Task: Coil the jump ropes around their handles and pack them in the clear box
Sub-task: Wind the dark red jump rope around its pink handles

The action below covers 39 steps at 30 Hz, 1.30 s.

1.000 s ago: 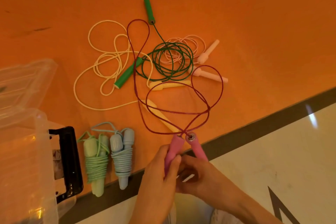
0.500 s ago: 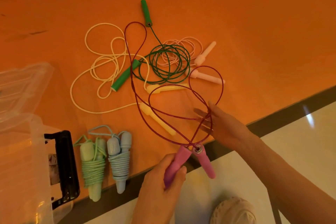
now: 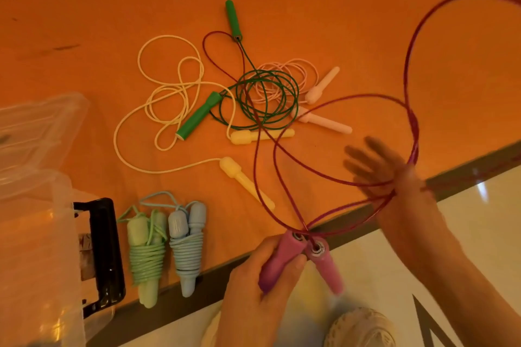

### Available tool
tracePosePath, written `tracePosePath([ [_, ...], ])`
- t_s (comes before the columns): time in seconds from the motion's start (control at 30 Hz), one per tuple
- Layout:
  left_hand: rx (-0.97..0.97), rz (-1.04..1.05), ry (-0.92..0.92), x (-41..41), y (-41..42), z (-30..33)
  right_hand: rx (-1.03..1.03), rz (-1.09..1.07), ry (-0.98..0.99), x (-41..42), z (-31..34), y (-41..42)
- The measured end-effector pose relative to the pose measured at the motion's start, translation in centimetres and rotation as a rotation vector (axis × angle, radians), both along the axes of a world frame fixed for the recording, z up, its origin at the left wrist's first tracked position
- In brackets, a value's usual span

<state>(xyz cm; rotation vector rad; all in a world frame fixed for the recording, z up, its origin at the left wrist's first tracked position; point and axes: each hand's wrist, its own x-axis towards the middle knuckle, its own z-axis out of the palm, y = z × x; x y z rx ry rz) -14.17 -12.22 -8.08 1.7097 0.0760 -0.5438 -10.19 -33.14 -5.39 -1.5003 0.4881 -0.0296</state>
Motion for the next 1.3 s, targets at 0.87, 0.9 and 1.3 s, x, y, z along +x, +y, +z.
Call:
tracePosePath([
  [0.87, -0.296, 0.081, 0.515, -1.2, 0.8, 1.4, -0.254, 0.103, 0.253, -5.6, -0.8, 11.9],
  [0.9, -0.337, 0.081, 0.526, -1.4, 1.0, 1.6, -0.237, 0.119, 0.253, -5.7, -0.6, 11.8],
  [1.3, -0.458, -0.075, 0.511, -1.0, 2.7, 4.8, -0.675, 0.302, -0.089, -3.2, 0.3, 5.2],
])
